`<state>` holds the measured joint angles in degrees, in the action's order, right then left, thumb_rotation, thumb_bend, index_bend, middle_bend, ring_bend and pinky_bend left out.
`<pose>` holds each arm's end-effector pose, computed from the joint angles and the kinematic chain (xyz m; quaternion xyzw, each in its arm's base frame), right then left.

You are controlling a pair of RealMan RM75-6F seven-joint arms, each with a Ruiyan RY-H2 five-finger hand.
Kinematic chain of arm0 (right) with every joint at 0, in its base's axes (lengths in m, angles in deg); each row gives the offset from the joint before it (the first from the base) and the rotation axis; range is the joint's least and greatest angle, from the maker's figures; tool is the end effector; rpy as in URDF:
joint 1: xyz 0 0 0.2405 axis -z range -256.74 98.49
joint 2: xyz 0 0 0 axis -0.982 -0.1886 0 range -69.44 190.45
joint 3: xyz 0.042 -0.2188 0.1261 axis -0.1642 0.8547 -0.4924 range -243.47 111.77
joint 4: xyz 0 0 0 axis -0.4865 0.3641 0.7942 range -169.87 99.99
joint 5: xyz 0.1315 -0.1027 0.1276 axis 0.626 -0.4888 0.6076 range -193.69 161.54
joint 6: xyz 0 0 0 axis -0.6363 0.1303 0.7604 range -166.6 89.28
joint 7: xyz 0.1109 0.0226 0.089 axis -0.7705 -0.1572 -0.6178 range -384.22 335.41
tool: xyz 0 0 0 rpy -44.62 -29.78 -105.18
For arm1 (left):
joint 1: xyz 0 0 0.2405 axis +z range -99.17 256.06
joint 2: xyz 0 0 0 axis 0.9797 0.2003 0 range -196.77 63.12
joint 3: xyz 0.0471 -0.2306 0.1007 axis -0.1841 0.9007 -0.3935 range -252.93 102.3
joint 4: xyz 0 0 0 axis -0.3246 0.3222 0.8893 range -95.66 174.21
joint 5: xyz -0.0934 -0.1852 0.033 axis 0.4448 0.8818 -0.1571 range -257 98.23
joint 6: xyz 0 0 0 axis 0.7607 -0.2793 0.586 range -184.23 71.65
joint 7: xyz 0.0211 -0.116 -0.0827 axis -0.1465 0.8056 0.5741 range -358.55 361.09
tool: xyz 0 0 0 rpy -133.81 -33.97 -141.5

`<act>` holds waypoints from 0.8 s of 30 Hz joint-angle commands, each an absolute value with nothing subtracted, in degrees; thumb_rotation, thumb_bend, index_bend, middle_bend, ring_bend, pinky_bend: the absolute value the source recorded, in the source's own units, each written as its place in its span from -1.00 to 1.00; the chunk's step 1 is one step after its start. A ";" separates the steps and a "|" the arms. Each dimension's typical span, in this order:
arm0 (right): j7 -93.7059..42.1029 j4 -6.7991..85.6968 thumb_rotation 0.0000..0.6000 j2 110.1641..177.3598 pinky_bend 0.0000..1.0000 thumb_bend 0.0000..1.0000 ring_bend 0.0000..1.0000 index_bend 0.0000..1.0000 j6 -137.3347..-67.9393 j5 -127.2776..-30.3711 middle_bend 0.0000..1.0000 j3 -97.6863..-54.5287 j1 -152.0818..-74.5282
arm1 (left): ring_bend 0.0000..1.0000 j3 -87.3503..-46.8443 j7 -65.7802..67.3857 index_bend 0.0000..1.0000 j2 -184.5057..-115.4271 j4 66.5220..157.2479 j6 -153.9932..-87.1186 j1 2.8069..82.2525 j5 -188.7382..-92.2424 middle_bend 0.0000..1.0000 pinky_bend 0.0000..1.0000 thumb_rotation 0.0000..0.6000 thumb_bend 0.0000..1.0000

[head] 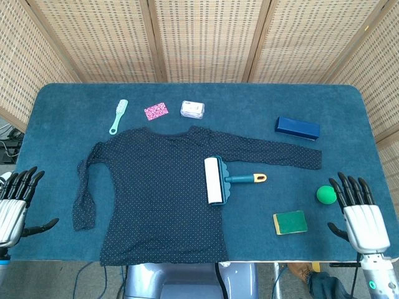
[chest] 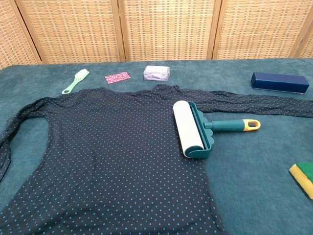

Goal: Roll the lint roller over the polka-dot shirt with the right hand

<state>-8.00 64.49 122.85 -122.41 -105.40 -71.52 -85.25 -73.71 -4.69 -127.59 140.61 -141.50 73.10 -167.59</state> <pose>-0.2727 -0.1946 0.1589 0.6468 -0.2964 0.3596 0.6038 -0.2787 0.1762 0.1592 -0.6157 -0.3790 -0.3919 0.5689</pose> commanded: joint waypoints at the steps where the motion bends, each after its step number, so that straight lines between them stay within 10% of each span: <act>1: -5.60 66.97 1.00 121.82 0.84 -1.00 0.85 -1.00 -111.43 -100.74 0.74 -76.43 -93.95 | -1.00 -73.01 -4.98 -1.00 -127.97 140.30 -140.78 72.54 -166.40 -1.00 -1.00 1.00 -1.00; 9: 4.45 65.54 1.00 126.59 1.00 -1.00 1.00 -1.00 -89.60 -78.31 1.00 -81.93 -110.98 | -1.00 -71.47 -5.12 -1.00 -128.25 139.57 -138.88 71.61 -162.33 -1.00 -1.00 1.00 -1.00; 24: 16.39 55.04 1.00 143.42 1.00 -0.52 1.00 -0.39 -89.88 -59.72 1.00 -79.33 -124.66 | -1.00 -70.21 -2.54 -1.00 -127.56 138.43 -136.22 70.27 -158.97 -1.00 -1.00 1.00 -1.00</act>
<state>15.56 56.21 141.94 -89.51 -60.80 -79.76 -123.70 -70.22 -2.54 -127.57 138.44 -136.22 70.28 -158.98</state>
